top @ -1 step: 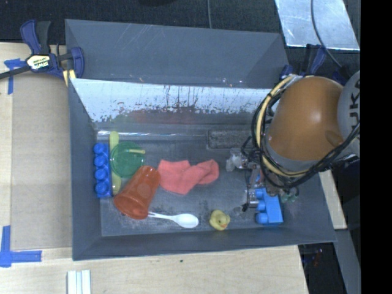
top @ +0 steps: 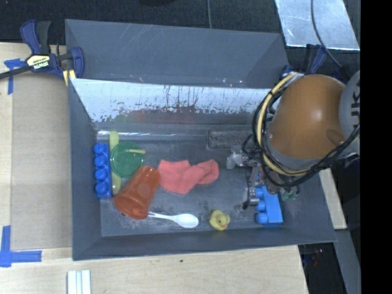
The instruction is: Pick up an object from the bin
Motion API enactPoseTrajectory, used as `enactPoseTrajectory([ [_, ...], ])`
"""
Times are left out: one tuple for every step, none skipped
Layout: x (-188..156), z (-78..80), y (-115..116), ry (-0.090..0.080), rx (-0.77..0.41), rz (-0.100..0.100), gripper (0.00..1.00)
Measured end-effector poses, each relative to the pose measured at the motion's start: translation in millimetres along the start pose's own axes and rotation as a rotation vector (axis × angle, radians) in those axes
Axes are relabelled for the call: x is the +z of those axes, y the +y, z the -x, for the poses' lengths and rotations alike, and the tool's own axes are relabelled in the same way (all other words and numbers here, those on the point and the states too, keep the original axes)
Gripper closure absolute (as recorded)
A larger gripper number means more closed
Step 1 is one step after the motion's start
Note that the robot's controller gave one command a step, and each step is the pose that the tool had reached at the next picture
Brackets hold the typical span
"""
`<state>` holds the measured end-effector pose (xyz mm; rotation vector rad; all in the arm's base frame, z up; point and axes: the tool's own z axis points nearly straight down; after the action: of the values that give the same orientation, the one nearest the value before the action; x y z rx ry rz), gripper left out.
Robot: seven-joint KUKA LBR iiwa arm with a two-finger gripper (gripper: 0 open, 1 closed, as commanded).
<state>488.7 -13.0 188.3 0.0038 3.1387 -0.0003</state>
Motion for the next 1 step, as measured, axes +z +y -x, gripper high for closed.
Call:
enactPoseTrajectory([
  [35.9,50.1,34.0,-0.006,-0.013,0.000,0.00],
])
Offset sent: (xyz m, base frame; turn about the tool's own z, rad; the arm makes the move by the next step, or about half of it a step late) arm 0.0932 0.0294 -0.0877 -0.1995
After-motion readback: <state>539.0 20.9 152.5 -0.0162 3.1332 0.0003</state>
